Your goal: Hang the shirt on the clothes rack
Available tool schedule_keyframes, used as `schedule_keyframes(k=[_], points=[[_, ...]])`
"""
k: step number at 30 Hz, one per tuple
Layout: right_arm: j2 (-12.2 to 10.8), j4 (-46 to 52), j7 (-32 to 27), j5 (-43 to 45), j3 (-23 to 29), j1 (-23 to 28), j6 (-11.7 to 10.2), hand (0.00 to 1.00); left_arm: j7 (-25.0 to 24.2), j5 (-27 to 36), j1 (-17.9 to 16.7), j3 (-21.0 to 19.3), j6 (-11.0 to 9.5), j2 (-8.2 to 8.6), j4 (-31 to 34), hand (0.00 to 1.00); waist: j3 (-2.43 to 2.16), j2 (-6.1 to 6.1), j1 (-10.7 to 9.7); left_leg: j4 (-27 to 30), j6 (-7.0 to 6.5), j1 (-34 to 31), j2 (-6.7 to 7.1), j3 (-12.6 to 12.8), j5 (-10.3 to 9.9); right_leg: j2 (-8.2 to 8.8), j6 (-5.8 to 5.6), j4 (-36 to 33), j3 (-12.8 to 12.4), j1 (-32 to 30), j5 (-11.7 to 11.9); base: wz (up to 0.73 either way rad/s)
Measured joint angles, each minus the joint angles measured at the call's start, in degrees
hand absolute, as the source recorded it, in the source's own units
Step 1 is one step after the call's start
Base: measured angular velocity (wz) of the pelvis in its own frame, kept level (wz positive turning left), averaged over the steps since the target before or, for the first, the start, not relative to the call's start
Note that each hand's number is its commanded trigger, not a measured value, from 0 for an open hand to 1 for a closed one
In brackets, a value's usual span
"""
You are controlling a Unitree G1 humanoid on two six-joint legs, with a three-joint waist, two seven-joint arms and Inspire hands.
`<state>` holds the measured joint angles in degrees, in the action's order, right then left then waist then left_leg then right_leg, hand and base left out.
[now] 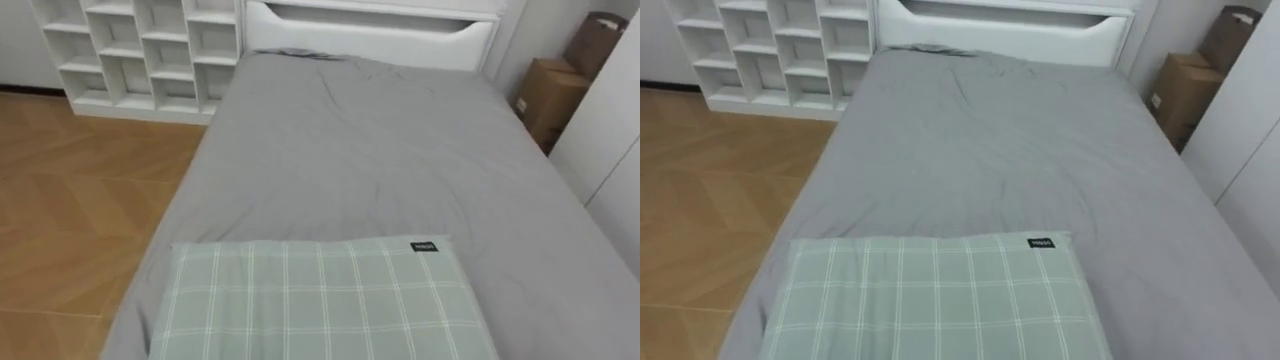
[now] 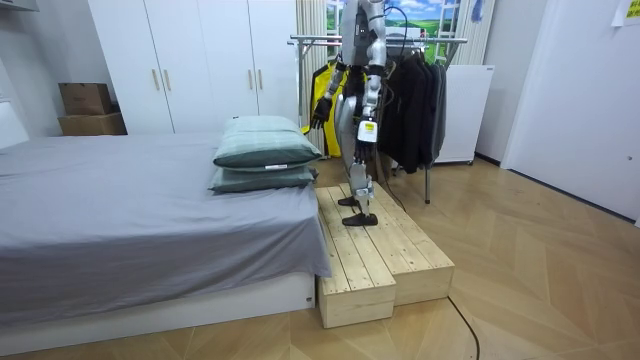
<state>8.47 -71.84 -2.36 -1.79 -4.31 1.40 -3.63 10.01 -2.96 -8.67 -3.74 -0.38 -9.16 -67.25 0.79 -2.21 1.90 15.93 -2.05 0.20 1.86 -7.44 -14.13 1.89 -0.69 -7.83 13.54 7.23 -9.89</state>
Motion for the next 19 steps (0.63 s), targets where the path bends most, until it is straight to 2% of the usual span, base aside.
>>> schedule_keyframes(k=[5,8,11,19], points=[[0.22,-0.07,1.15,-2.57,0.09,2.22,-0.01,0.0,-0.71,0.69,0.31,0.01,-1.21,0.03,0.91,0.0,-0.39,1.06,-0.64,-0.7,0.03,0.92,-0.08,0.48,0.07,-0.01,0.0,-0.01,-0.62,0.29,0.0,-0.06],[0.34,-0.53,2.74,-4.11,0.08,2.63,-0.02,0.0,-1.17,0.34,0.03,-0.09,-1.49,0.02,0.84,0.0,-0.51,1.06,-0.55,-1.2,0.03,1.61,-0.1,0.49,0.14,0.0,0.0,0.01,-0.67,0.67,0.0,0.0],[0.34,-1.23,4.53,-5.85,0.05,2.62,-0.01,0.0,-2.17,0.06,-0.41,-0.12,-1.64,0.09,0.85,0.0,-0.41,0.96,0.0,-1.29,0.03,1.8,-0.12,0.58,0.13,-0.01,0.0,0.02,-0.78,0.71,0.0,0.0],[0.45,-1.24,7.01,-6.78,0.11,2.69,-0.01,0.0,-5.51,0.24,-2.36,0.01,-1.67,0.2,0.78,0.0,-0.37,1.05,-0.08,-1.09,0.03,1.8,-0.13,0.85,0.11,0.01,0.01,0.0,-0.6,0.79,0.01,0.0]])
